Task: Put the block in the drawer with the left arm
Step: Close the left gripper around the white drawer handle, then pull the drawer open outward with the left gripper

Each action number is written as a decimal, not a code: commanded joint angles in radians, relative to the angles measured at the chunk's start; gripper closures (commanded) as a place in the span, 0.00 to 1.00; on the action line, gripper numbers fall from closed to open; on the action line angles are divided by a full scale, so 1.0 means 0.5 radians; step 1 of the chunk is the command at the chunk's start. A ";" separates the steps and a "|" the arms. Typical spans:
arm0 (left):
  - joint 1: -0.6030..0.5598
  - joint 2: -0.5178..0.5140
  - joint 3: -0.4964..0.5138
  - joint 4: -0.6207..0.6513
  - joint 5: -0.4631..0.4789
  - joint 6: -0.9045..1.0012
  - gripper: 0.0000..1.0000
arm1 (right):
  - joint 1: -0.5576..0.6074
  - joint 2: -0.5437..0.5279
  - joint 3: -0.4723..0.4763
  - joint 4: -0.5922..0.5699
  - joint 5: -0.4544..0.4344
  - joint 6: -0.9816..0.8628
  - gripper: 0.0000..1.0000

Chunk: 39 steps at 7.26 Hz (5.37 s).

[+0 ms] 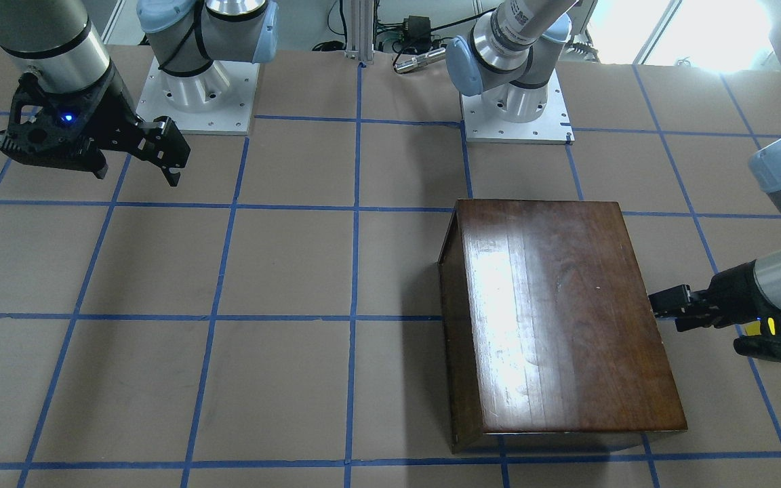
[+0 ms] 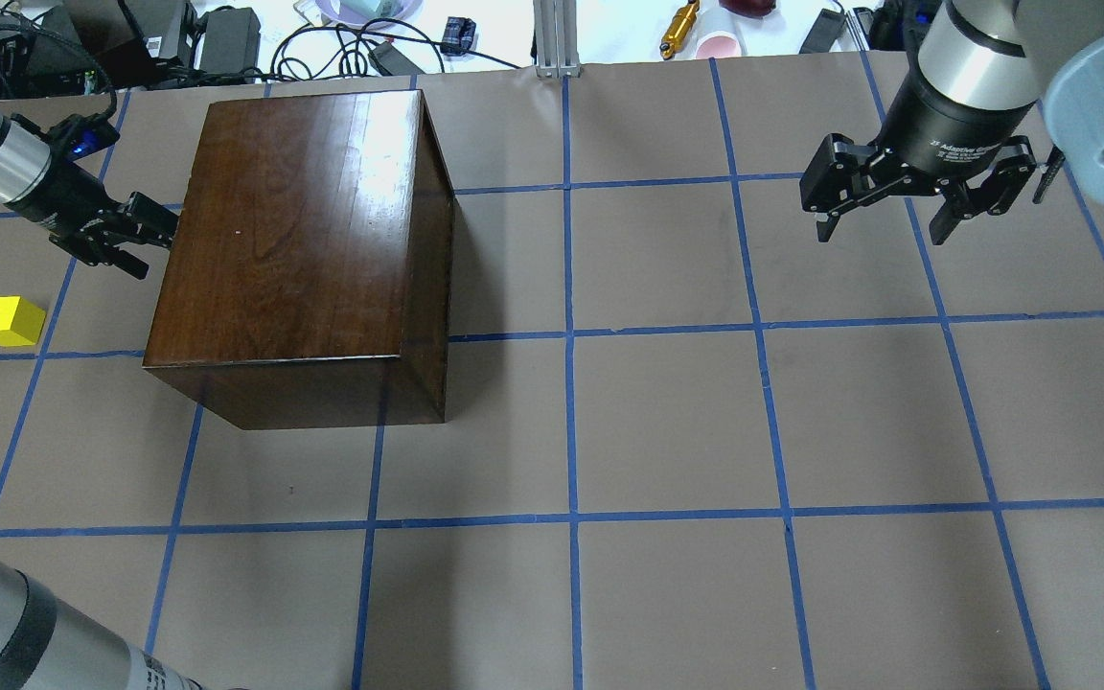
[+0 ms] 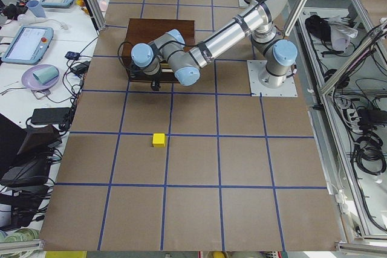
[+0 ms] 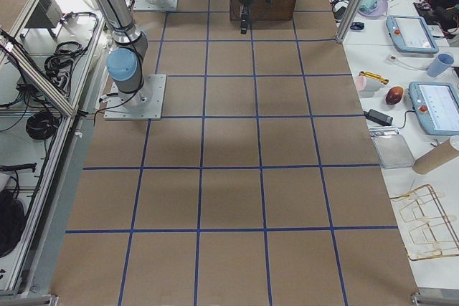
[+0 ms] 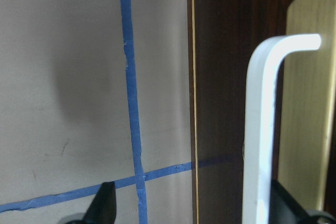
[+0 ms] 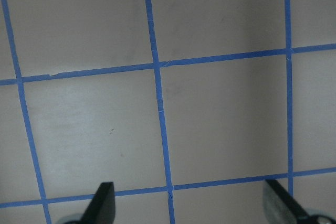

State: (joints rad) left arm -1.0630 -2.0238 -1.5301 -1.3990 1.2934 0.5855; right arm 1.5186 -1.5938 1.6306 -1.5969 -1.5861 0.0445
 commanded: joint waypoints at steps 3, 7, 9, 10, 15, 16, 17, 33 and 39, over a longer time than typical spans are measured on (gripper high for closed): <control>0.000 -0.008 0.014 0.003 0.002 0.001 0.14 | 0.000 0.000 0.000 0.000 0.000 0.000 0.00; 0.003 -0.002 0.032 0.003 0.018 -0.002 0.14 | 0.000 0.000 0.000 0.000 -0.003 0.000 0.00; 0.009 0.001 0.032 0.003 0.024 -0.002 0.14 | 0.000 0.000 0.000 0.000 0.000 0.000 0.00; 0.040 0.001 0.032 0.006 0.024 0.001 0.14 | 0.000 0.000 0.000 0.000 0.000 0.000 0.00; 0.071 0.001 0.035 0.052 0.171 0.044 0.14 | 0.000 0.000 0.000 0.000 0.000 0.000 0.00; 0.074 0.001 0.035 0.055 0.174 0.053 0.14 | 0.000 0.000 0.000 0.000 0.000 0.000 0.00; 0.074 0.004 0.038 0.055 0.174 0.056 0.14 | 0.000 0.000 0.000 0.000 0.000 0.000 0.00; 0.172 0.038 0.041 0.098 0.352 0.130 0.13 | 0.000 0.000 0.000 0.000 0.000 0.000 0.00; 0.172 0.053 0.041 0.092 0.352 0.112 0.13 | 0.000 0.000 0.000 0.000 0.000 0.000 0.00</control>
State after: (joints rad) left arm -0.9759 -2.0002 -1.5095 -1.3518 1.4652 0.6446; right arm 1.5187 -1.5938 1.6306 -1.5969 -1.5866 0.0445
